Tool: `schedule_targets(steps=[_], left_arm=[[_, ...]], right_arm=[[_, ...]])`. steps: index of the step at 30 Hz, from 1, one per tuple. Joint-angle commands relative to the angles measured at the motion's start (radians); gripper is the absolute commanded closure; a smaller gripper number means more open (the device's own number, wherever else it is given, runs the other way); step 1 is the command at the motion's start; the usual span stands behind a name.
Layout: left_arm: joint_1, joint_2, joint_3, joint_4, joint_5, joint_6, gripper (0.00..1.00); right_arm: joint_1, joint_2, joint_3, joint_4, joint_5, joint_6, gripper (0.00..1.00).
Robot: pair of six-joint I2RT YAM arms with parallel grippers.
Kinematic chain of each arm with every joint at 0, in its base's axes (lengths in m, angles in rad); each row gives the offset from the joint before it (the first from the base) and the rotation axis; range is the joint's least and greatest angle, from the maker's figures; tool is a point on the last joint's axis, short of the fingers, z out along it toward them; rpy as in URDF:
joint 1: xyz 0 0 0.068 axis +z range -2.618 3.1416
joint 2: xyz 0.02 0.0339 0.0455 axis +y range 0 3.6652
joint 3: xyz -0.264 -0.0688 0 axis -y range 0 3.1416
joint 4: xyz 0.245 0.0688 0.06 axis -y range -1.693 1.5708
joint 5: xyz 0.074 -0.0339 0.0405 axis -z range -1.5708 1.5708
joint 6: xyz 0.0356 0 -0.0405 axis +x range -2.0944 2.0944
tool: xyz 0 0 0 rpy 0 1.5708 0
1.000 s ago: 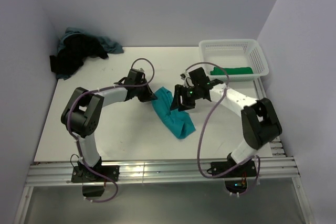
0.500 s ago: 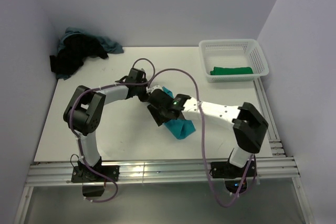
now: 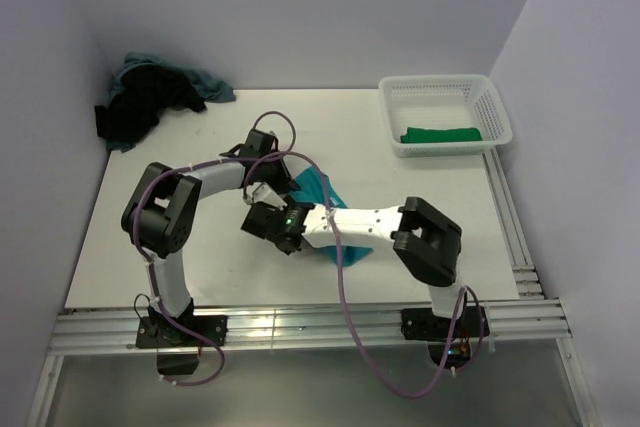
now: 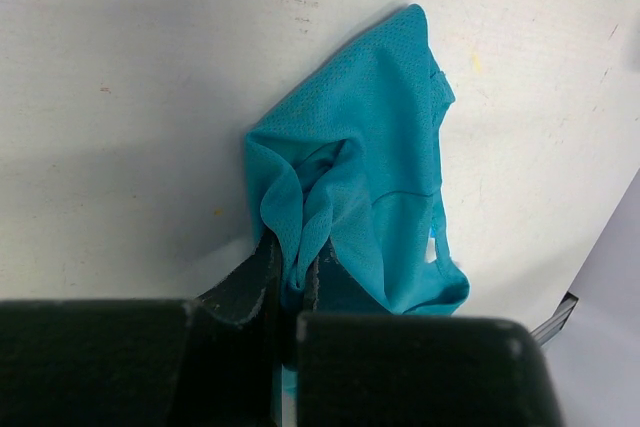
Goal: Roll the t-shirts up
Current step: Roll the tshirt
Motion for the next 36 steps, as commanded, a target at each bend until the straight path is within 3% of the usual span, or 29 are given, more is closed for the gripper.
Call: schedule_targets(steps=[1,8,26,32,35,36], left_arm=[[-0.001,-0.008,-0.012,-0.045,0.012,-0.005,1.00],[-0.001,-0.012,-0.025,-0.039,0.015,-0.007,1.00],[-0.001,-0.010,-0.040,-0.033,0.029,0.003,1.00],[-0.001,-0.010,-0.048,-0.033,0.032,0.010,1.00],[-0.003,-0.012,-0.055,-0.031,0.038,0.013,1.00],[-0.001,-0.012,-0.057,-0.031,0.038,0.013,1.00]], right_arm=[[0.011,0.045,0.039,-0.061,0.101,0.008,0.37],[0.017,0.115,0.052,-0.086,0.182,0.017,0.43],[0.020,0.223,0.069,-0.109,0.325,0.010,0.46],[0.017,0.252,0.028,-0.055,0.340,-0.010,0.58],[0.015,0.281,0.036,-0.040,0.357,-0.016,0.79],[0.011,0.296,0.040,-0.043,0.365,-0.013,0.95]])
